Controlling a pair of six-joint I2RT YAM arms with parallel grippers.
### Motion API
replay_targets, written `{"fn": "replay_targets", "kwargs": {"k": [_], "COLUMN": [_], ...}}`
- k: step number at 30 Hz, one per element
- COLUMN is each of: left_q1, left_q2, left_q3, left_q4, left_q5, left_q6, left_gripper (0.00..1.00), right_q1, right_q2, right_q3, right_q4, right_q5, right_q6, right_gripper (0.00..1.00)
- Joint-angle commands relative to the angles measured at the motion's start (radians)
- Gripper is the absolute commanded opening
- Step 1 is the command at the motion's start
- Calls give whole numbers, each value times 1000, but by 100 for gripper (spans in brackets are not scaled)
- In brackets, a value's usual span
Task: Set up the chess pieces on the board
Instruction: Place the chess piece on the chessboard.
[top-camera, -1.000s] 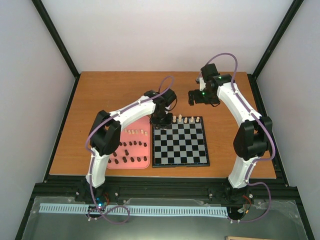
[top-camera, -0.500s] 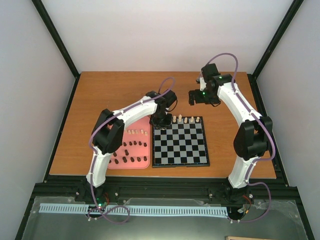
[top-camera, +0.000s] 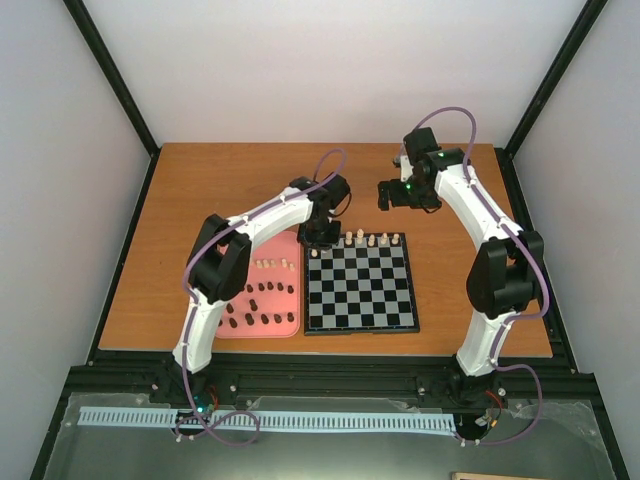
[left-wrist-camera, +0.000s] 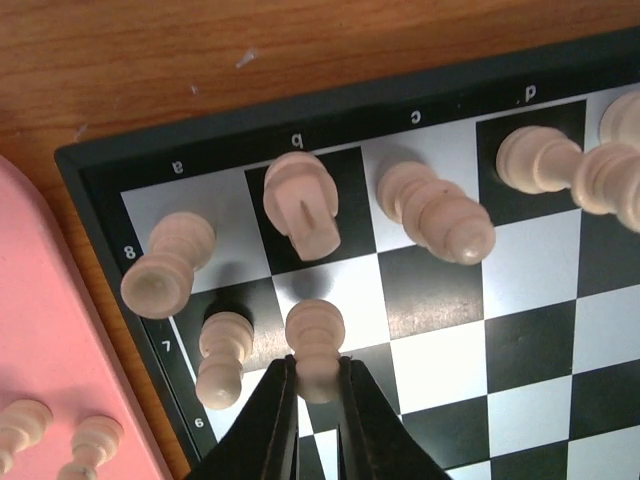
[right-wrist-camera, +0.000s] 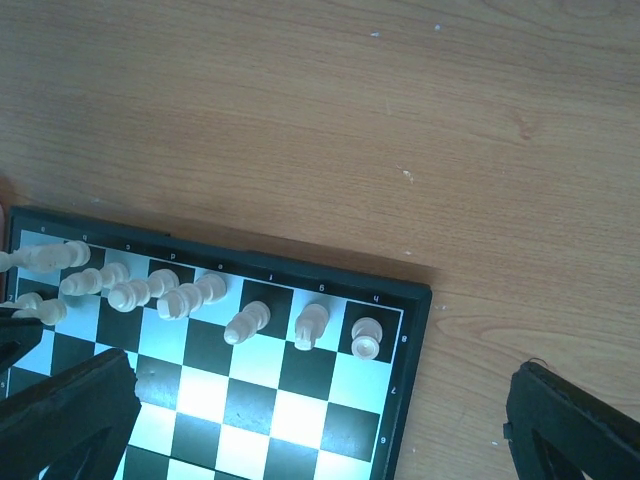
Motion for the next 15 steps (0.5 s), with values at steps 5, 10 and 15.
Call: {"fn": "replay_targets", "kwargs": {"k": [5, 10, 15], "left_q1": [10, 10, 10], "left_q2": [28, 34, 43], "left_q3": [63, 60, 60], "left_q4": [-18, -19, -20], "left_q5": [3, 4, 11], "left_q6": [29, 32, 34], "left_gripper": [2, 3, 6], "right_q1": [-13, -13, -13], "right_q2": [29, 31, 30], "right_q3": [14, 10, 10], "right_q4": [9, 10, 11], "right_q5": [-12, -13, -14], "right_q6": [-2, -2, -2], "right_gripper": [100, 100, 100]}}
